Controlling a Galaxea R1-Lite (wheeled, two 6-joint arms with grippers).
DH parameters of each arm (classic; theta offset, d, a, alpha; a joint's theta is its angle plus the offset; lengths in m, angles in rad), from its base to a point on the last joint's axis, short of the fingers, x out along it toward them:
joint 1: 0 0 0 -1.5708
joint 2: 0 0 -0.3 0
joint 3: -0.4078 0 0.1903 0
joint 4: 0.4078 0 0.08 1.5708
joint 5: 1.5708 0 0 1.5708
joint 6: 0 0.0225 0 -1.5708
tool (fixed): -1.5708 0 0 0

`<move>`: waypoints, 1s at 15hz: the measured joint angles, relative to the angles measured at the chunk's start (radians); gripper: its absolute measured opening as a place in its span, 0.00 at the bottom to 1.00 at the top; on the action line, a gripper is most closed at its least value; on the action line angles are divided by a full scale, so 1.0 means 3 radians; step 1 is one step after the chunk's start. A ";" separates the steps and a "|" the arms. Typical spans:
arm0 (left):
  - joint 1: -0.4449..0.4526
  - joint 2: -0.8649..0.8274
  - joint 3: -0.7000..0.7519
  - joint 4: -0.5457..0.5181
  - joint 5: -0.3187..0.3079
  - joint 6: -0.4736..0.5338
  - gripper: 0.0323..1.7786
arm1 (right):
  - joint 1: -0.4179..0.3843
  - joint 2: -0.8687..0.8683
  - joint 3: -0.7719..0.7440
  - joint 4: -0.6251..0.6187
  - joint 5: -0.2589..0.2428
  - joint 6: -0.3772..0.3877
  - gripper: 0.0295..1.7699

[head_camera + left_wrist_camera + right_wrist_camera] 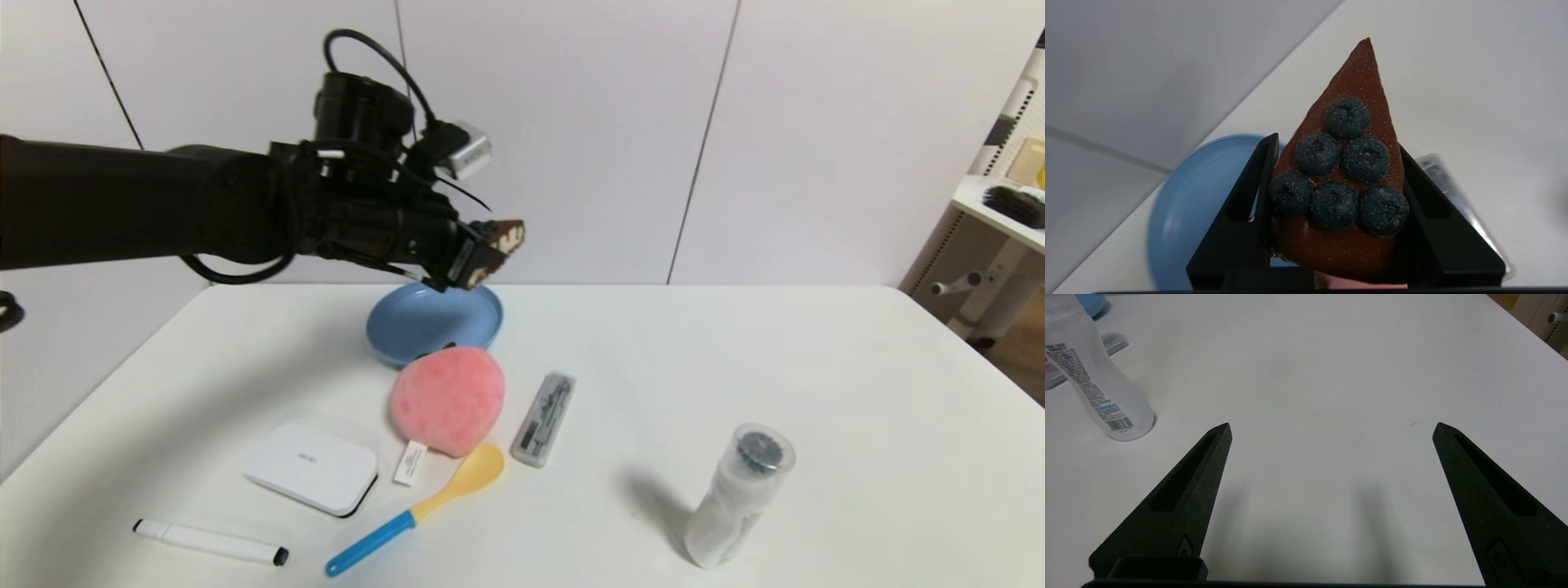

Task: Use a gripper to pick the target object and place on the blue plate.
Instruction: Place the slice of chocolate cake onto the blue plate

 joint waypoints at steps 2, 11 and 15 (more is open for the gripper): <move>0.0367 -0.0142 0.0017 0.0030 0.0001 0.0000 0.46 | 0.0000 0.0000 0.0000 0.0000 -0.0001 0.0000 0.96; 0.0794 0.0318 0.0040 -0.0043 -0.0191 -0.0004 0.46 | -0.0001 0.0000 0.0000 0.0000 -0.0001 0.0000 0.96; 0.0778 0.0603 0.0079 -0.0053 -0.0309 -0.0003 0.46 | 0.0000 0.0000 0.0000 0.0000 0.0001 -0.0001 0.96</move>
